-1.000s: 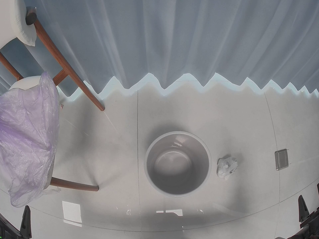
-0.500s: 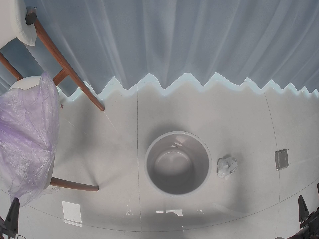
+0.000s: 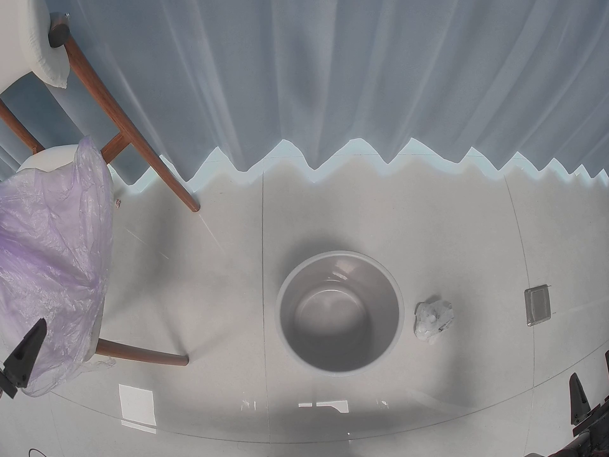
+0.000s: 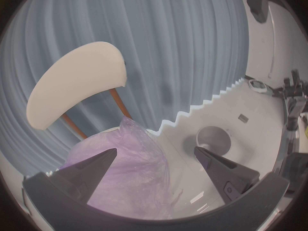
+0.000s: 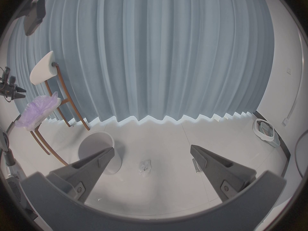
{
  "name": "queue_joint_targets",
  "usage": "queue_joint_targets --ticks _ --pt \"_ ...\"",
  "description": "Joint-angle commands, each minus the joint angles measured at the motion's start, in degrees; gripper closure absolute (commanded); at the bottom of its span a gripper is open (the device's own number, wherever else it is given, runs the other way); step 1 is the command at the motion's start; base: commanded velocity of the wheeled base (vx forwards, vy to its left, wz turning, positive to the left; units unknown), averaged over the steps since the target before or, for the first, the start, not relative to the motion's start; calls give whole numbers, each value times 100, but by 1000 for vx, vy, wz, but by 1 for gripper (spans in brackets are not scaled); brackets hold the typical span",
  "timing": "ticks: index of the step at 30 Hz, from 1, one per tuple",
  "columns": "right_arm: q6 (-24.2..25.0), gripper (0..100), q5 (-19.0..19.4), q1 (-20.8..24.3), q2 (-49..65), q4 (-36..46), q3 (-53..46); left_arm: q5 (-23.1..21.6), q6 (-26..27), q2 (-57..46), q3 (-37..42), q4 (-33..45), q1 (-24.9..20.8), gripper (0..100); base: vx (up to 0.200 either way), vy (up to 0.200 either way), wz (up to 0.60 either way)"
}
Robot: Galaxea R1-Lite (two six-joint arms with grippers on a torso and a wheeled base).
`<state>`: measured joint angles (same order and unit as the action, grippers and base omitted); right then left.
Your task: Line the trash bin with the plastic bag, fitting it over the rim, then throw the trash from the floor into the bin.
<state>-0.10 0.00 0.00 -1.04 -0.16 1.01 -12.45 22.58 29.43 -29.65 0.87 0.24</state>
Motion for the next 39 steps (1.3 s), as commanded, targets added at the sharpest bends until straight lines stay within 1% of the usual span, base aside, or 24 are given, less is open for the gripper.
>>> queue_joint_targets --ticks 1,4,10,12,14,16,18,20,22,23,25,26,27,28,29,31,34,39 --pt "1 0 0 0 104 -2 -92 -30 467 889 -164 1 -103 0 0 0 0" --pt "1 0 0 0 104 -2 -92 14 775 1179 -208 1 -376 0 0 0 0" --pt "1 0 -9 0 104 -11 -92 67 1144 1680 -243 -7 -771 0 0 0 0" --pt "1 0 -9 0 104 -11 -92 67 1240 1733 -234 -7 -798 0 0 0 0" --pt "1 0 -9 9 104 -11 -92 76 1504 1865 -217 -7 -798 0 0 0 0" --pt "1 0 -9 9 104 -11 -92 102 1609 1944 -226 -7 -807 0 0 0 0" --pt "19 0 -9 9 104 -11 -92 401 1724 2058 -234 -104 -815 0 0 0 0" --pt "19 0 -9 9 104 -11 -92 814 1706 2093 -226 -271 -859 0 0 0 0" --pt "10 0 -9 9 104 -11 -92 1210 1671 2234 -217 -456 -1105 0 0 0 0" --pt "10 0 -9 9 104 -11 -92 1350 1653 2295 -217 -491 -1246 0 0 0 0" --pt "10 0 0 9 104 -11 -92 1394 1653 2313 -226 -508 -1299 0 0 0 0" --pt "10 0 -9 9 104 -11 -92 1825 1548 2515 -243 -579 -1686 0 0 0 0" --pt "10 0 0 9 104 -11 -92 1842 1539 2524 -243 -579 -1703 0 0 0 0" --pt "10 0 -9 9 104 -11 -92 2168 1469 2665 -243 -640 -1984 0 0 0 0" --pt "10 0 -9 9 104 -11 -92 2335 1434 2709 -243 -658 -2046 0 0 0 0" --pt "19 0 -9 9 104 -11 -92 2756 1363 2726 -217 -684 -2046 0 0 0 0" --pt "10 0 -9 9 104 -11 -92 3213 1196 2709 -111 -684 -2081 0 0 0 0" --pt "10 0 -9 9 104 -11 -92 3574 1196 2735 -85 -684 -2116 0 0 0 0"
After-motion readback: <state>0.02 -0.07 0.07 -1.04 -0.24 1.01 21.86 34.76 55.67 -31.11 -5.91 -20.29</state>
